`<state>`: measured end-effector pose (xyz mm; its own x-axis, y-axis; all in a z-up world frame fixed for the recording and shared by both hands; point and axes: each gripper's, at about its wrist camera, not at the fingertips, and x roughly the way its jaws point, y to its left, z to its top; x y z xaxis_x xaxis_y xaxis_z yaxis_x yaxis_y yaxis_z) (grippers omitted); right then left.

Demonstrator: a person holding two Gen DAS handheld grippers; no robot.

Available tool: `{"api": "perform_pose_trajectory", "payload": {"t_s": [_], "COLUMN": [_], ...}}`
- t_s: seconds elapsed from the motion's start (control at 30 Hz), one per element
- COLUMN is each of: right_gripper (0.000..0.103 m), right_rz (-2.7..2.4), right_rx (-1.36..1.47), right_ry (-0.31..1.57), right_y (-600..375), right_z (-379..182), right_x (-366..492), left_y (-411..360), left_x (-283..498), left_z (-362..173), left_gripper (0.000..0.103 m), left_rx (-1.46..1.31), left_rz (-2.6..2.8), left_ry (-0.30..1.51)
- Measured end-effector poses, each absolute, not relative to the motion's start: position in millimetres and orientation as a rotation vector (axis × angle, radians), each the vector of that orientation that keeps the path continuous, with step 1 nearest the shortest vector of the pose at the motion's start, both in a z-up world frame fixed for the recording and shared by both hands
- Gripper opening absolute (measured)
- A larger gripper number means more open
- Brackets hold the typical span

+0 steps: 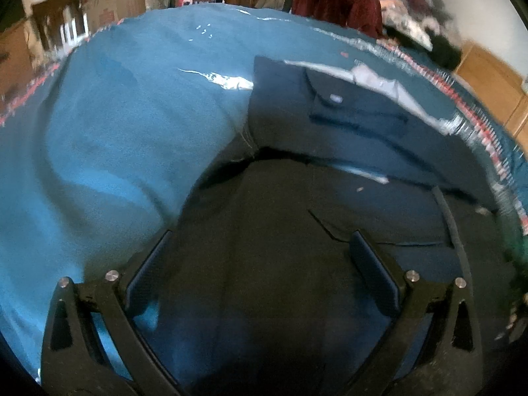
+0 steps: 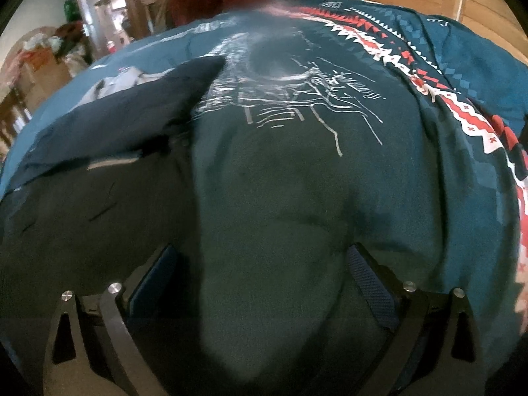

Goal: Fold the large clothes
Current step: 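Grasp and lift the shirt's other side edge with the right tool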

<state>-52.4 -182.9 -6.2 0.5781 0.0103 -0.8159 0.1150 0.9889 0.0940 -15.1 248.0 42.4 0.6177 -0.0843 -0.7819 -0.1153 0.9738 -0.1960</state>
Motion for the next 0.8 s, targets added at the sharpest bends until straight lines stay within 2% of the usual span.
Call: {"api": "perform_pose_trajectory", "payload": {"t_s": [0.23, 0.4, 0.57, 0.8], "right_gripper": [0.1, 0.093, 0.093, 0.093], "right_rz": [0.157, 0.301, 0.298, 0.263], "right_rx": [0.231, 0.334, 0.34, 0.348], "right_ry": [1.005, 1.108, 1.201, 1.259], "right_y": [-166.1, -159.7, -151.3, -140.5], "right_z": [23.3, 14.3, -9.7, -35.2], "right_x": [-126.0, -176.8, -203.4, -196.8], "left_y": [321.0, 362.9, 365.2, 358.9], "left_x": [-89.3, -132.3, -152.3, -164.1], "left_z": [76.6, 71.2, 62.3, 69.6], "left_gripper": [0.103, 0.102, 0.102, 0.102], "left_rx": [-0.351, -0.371, -0.392, -0.404], "left_rz": [0.118, 0.184, 0.169, 0.13], "left_ry": [0.79, 0.784, 0.796, 0.777]}}
